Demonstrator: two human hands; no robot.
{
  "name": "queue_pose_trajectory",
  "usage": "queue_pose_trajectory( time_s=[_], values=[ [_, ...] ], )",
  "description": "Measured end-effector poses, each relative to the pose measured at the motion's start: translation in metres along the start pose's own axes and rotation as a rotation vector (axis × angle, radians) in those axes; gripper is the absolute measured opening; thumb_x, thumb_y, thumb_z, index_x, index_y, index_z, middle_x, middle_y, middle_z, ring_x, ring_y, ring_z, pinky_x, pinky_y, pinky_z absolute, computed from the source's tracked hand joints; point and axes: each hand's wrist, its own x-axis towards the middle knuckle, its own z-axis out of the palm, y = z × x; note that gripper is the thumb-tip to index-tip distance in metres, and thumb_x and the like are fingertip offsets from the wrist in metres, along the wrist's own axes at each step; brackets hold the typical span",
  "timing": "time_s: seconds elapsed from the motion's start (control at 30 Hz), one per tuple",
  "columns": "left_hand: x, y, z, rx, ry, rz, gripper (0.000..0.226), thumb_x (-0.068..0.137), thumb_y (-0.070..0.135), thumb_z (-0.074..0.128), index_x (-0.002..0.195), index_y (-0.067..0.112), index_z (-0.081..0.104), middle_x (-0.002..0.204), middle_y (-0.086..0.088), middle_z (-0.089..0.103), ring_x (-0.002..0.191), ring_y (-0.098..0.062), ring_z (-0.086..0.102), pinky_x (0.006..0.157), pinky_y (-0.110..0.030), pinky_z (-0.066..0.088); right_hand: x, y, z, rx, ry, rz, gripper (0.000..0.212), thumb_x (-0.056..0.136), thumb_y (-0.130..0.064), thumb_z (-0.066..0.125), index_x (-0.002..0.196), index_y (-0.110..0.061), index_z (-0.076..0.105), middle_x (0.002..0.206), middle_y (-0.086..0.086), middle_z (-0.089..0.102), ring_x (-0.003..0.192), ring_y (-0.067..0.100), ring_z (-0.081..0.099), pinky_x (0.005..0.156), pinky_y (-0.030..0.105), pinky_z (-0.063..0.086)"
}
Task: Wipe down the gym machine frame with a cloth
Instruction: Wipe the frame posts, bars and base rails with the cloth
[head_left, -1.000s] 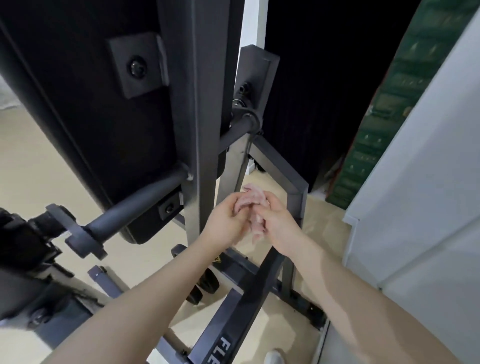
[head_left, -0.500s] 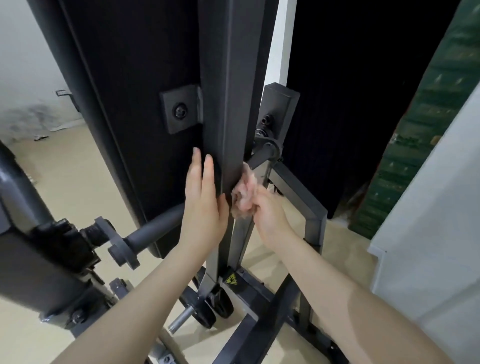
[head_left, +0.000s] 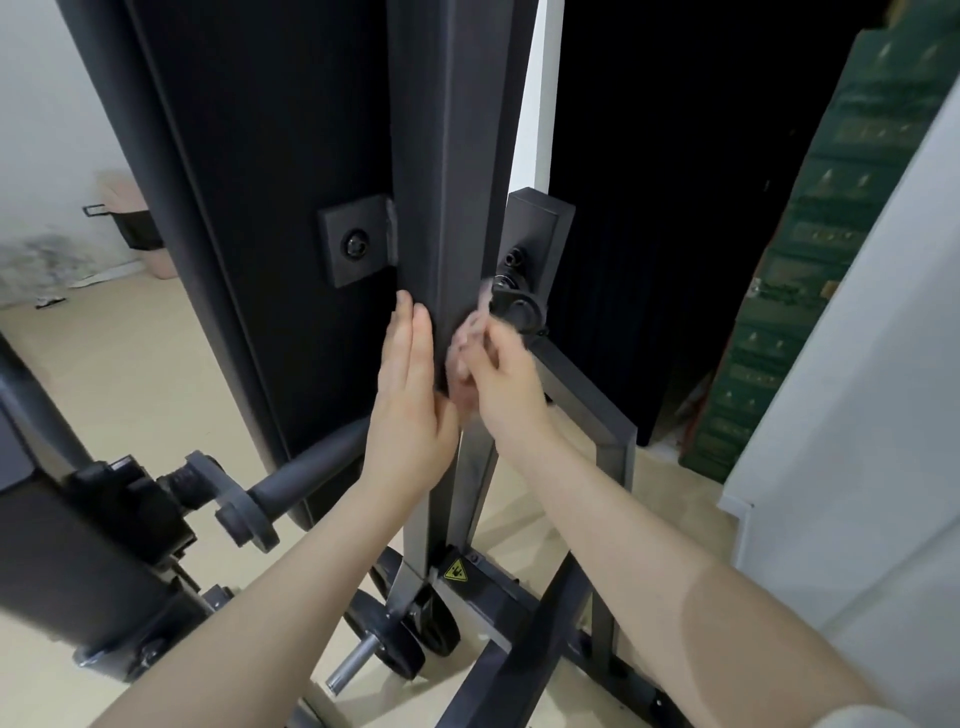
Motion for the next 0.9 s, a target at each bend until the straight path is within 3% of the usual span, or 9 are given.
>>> queue_pose_trajectory(
  time_s=[0.13,0.2,0.3,0.4,0.5,0.57,0.73,0.83,0.9],
  values=[
    [0.000,-0.001,0.001,0.009,-0.003,-0.003,0.084,0.085,-0.008,0.048,0.143,0.024,-0.004,0.151,0.009,-0.009,0.143,-0.007,-0.006,0.112,-0.009,-0.003,0.013,-0.011,-0.001,-0.041,0.063,-0.099,0.019,0.102,-0.020,0.041,0.106,-0.015,0.059,0.120,-0.007,0.041,0.106,0.004,0.048,0.092,0.010,0.038],
    [0.000,0.002,0.001,-0.004,0.008,-0.010,0.080,0.086,-0.003,0.048,0.143,0.023,-0.002,0.152,0.009,-0.008,0.143,-0.007,-0.004,0.112,-0.010,-0.002,0.003,0.012,0.002,-0.091,0.005,0.039,0.020,0.103,-0.019,0.037,0.104,-0.011,0.056,0.115,0.002,0.045,0.097,0.010,0.051,0.084,0.023,0.046],
    [0.003,0.001,-0.001,0.009,0.076,-0.011,0.070,0.085,0.011,0.041,0.147,0.018,0.008,0.151,0.006,0.001,0.140,-0.001,0.000,0.112,-0.009,0.000,-0.005,0.006,0.005,0.064,-0.074,0.176,0.029,0.105,-0.023,0.033,0.096,-0.008,0.056,0.087,0.015,0.053,0.075,0.011,0.054,0.077,0.033,0.055],
    [0.011,-0.002,0.000,0.064,0.117,0.079,0.068,0.086,0.008,0.037,0.148,0.013,0.009,0.152,0.000,0.003,0.142,-0.008,0.001,0.116,-0.018,0.002,0.014,-0.035,-0.001,0.265,-0.057,-0.051,0.026,0.105,-0.025,0.032,0.102,-0.011,0.054,0.064,0.010,0.047,0.057,0.006,0.049,0.055,0.023,0.042],
    [0.018,0.002,0.002,0.042,0.087,0.108,0.066,0.087,0.010,0.030,0.148,0.013,0.005,0.153,-0.002,-0.002,0.143,-0.010,-0.003,0.116,-0.017,-0.001,0.022,-0.024,0.001,0.147,-0.080,-0.117,0.033,0.105,-0.021,0.033,0.136,-0.029,0.042,0.093,0.000,0.063,0.093,0.000,0.061,0.086,0.024,0.050],
    [0.018,0.007,0.000,0.006,0.084,0.095,0.065,0.087,0.013,0.027,0.148,0.012,0.004,0.152,-0.002,-0.001,0.142,-0.008,-0.003,0.114,-0.013,-0.002,0.004,0.003,0.004,0.074,-0.126,0.009,0.031,0.105,-0.022,0.032,0.132,-0.027,0.048,0.117,0.000,0.060,0.107,0.010,0.060,0.086,0.023,0.052],
    [0.017,0.004,-0.005,0.015,0.085,0.118,0.064,0.086,0.009,0.028,0.147,0.010,0.010,0.153,-0.001,0.004,0.143,-0.010,0.003,0.115,-0.014,0.003,0.005,-0.021,0.000,-0.032,-0.003,-0.057,0.025,0.104,-0.010,0.033,0.117,0.006,0.046,0.087,0.018,0.054,0.077,0.030,0.054,0.069,0.028,0.053],
    [0.017,0.003,-0.005,0.024,0.092,0.109,0.066,0.084,0.005,0.030,0.147,0.010,0.013,0.153,0.000,0.006,0.143,-0.010,0.004,0.115,-0.014,0.004,0.017,-0.037,-0.001,-0.063,0.041,-0.211,0.030,0.102,-0.012,0.040,0.130,-0.006,0.046,0.130,-0.003,0.041,0.119,0.010,0.047,0.106,0.025,0.040],
    [0.016,0.007,-0.006,0.016,0.086,0.091,0.068,0.083,0.004,0.031,0.147,0.014,0.009,0.153,0.002,0.004,0.142,-0.004,0.000,0.114,-0.012,0.002,0.008,-0.003,-0.001,-0.118,0.060,-0.154,0.028,0.100,-0.013,0.045,0.128,-0.009,0.046,0.129,-0.013,0.034,0.118,0.004,0.045,0.105,0.022,0.038]
  ],
)
